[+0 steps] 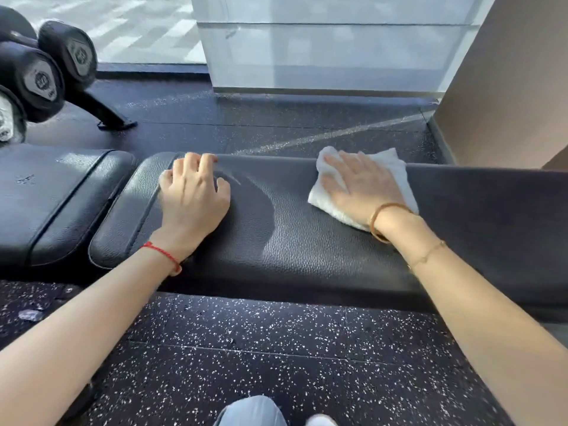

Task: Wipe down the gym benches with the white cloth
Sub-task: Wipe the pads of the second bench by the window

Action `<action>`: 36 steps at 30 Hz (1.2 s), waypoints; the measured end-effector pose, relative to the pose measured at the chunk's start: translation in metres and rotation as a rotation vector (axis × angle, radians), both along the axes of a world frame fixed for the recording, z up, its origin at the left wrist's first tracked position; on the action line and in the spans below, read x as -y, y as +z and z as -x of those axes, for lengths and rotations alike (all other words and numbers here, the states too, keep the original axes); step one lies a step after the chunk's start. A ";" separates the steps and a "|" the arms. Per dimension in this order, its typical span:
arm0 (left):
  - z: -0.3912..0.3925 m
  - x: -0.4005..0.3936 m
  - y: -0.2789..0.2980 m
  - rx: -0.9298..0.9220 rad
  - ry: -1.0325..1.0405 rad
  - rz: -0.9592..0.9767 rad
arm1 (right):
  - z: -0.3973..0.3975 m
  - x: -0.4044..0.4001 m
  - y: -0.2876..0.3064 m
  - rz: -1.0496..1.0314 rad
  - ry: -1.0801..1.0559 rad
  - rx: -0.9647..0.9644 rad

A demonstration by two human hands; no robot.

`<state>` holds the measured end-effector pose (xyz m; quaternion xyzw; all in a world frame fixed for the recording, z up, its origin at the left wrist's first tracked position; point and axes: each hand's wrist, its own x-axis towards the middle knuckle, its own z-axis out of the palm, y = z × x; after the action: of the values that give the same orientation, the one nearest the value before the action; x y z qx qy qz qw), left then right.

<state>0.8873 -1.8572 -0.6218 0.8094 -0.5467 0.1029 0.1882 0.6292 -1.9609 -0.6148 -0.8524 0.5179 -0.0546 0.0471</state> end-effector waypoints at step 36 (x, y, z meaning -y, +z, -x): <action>-0.015 0.030 0.006 -0.232 0.052 -0.301 | -0.059 0.090 0.018 -0.509 0.274 -0.135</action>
<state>0.9022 -1.8875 -0.6157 0.8486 -0.5096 -0.0695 0.1239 0.6879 -2.0504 -0.5968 -0.8768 0.3972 0.1407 0.2317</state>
